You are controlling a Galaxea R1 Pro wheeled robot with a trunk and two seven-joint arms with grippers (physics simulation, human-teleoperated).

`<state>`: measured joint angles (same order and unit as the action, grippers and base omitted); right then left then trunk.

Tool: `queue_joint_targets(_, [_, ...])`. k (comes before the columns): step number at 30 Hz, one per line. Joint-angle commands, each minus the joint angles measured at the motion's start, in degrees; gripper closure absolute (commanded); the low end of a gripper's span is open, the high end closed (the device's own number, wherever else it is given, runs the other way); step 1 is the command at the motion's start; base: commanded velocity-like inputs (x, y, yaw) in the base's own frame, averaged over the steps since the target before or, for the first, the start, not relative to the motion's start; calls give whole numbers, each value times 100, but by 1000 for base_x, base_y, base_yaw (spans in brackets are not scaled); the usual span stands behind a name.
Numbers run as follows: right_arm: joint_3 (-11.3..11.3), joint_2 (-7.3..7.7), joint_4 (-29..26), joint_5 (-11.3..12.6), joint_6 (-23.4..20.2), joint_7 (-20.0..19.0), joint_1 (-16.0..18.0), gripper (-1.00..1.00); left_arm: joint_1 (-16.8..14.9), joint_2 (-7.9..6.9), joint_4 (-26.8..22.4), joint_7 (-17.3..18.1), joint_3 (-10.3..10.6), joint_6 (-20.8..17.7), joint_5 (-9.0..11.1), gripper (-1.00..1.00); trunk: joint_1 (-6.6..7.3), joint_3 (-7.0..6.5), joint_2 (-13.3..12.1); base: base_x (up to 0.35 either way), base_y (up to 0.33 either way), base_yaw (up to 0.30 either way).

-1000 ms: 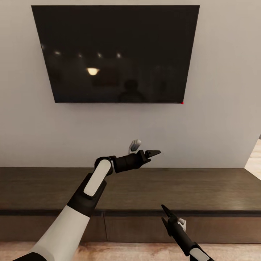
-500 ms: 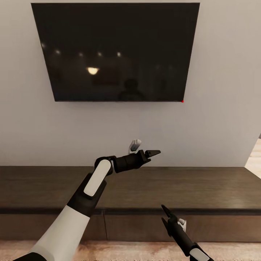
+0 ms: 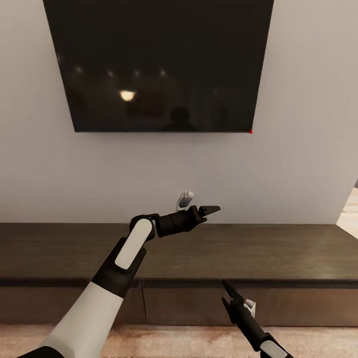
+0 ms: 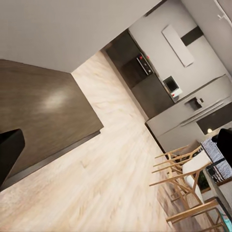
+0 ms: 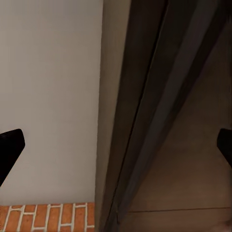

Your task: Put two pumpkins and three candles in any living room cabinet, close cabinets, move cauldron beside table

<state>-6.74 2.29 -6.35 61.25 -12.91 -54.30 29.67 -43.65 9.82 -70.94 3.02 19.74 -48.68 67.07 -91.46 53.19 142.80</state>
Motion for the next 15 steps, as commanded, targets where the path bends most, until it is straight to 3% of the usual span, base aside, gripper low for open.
queue_joint_targets(1, [-47,-1,2,-6,-59,-34,3,-100,-4,2,2,32,-5,-19,-28,-100,-21,24,44,0,0,0])
queue_joint_targets(15, [-47,-1,2,-8,-54,-181,3,-100,-4,2,2,32,-5,-19,-28,-100,-57,334,63,0,0,0])
